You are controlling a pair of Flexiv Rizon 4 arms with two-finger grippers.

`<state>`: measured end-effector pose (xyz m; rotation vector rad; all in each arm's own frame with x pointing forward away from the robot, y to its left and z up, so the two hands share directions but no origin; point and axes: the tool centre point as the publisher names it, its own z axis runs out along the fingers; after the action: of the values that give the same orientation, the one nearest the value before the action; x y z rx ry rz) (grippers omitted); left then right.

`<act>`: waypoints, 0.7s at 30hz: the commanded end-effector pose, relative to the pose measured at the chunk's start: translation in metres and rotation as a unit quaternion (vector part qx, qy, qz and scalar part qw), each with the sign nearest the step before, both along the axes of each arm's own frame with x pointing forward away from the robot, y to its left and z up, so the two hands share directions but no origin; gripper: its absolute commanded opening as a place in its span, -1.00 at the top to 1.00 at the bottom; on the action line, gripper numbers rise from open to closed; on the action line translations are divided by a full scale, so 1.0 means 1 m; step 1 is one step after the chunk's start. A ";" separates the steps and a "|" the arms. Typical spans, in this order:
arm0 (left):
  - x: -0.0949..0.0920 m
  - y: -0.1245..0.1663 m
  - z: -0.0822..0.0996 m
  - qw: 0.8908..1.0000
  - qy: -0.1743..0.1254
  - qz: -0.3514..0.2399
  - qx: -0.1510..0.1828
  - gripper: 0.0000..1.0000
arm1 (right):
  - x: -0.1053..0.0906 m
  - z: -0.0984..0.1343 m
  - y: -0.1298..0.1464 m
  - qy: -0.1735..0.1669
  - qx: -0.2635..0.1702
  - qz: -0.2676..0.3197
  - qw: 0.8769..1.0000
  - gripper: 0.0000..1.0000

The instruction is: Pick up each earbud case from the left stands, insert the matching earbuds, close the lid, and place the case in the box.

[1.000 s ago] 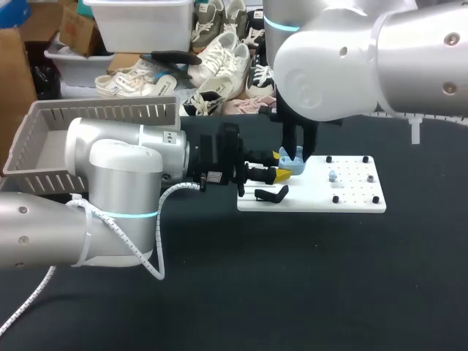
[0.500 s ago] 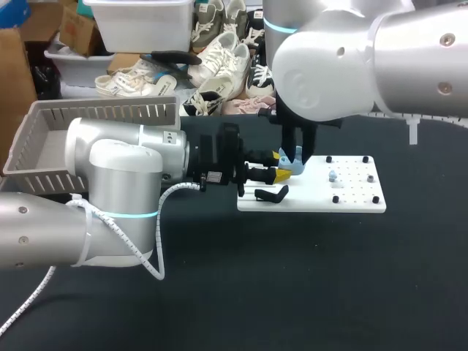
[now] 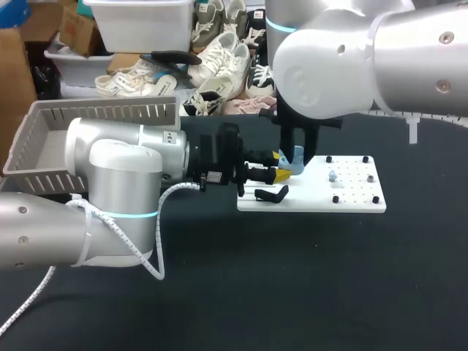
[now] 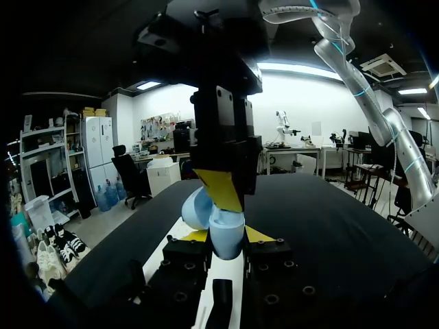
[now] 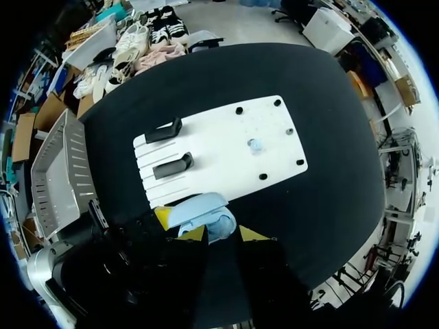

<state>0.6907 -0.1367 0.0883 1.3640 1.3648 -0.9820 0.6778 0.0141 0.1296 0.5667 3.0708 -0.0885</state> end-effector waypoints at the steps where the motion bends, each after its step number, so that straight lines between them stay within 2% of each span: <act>1: -0.001 -0.001 -0.001 1.000 -0.001 0.003 -0.001 1.00 | -0.001 0.001 0.000 0.001 0.000 0.000 1.000 0.45; 9: -0.001 -0.001 -0.001 1.000 -0.001 0.003 -0.001 1.00 | -0.011 0.007 -0.002 -0.008 0.013 0.002 1.000 0.50; 21: -0.001 -0.001 -0.001 1.000 -0.001 0.003 -0.001 1.00 | -0.030 0.016 -0.027 -0.068 0.021 0.011 0.997 0.47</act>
<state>0.6907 -0.1367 0.0883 1.3638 1.3648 -0.9820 0.6629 0.0001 0.1475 0.5260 3.0322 -0.0563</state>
